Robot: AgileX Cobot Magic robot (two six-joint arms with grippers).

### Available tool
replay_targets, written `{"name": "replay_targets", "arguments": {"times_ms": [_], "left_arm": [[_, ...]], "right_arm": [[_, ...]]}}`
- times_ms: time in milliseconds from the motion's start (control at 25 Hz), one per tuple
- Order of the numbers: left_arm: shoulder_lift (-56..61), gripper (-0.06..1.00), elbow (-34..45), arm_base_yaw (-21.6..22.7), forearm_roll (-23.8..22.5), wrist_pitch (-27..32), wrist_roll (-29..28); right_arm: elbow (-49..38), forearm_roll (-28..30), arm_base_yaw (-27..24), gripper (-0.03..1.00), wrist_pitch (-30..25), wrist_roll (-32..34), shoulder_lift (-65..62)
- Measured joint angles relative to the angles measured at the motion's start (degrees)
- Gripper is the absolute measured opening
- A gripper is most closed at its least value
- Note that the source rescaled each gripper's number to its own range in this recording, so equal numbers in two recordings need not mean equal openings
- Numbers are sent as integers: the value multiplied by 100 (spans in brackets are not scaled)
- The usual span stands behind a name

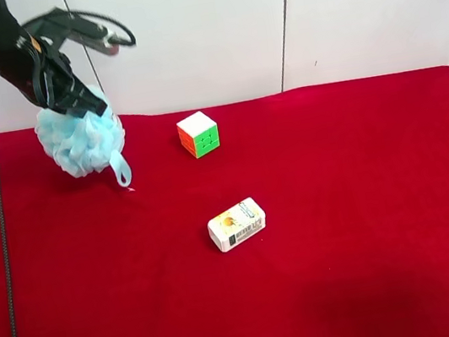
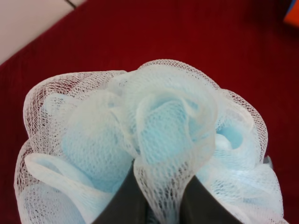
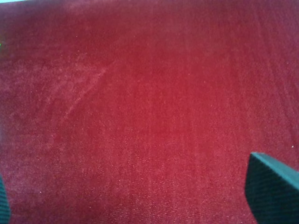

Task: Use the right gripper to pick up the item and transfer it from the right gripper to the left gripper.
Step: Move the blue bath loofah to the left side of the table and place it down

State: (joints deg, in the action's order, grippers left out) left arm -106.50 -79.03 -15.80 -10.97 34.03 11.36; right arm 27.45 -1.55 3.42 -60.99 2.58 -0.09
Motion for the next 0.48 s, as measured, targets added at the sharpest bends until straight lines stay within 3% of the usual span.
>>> {"name": "replay_targets", "arguments": {"times_ms": [480], "left_arm": [[-553,0,-2,110,-154,-94,0]], "right_arm": [[0,0,0,100,0,0,0]]}}
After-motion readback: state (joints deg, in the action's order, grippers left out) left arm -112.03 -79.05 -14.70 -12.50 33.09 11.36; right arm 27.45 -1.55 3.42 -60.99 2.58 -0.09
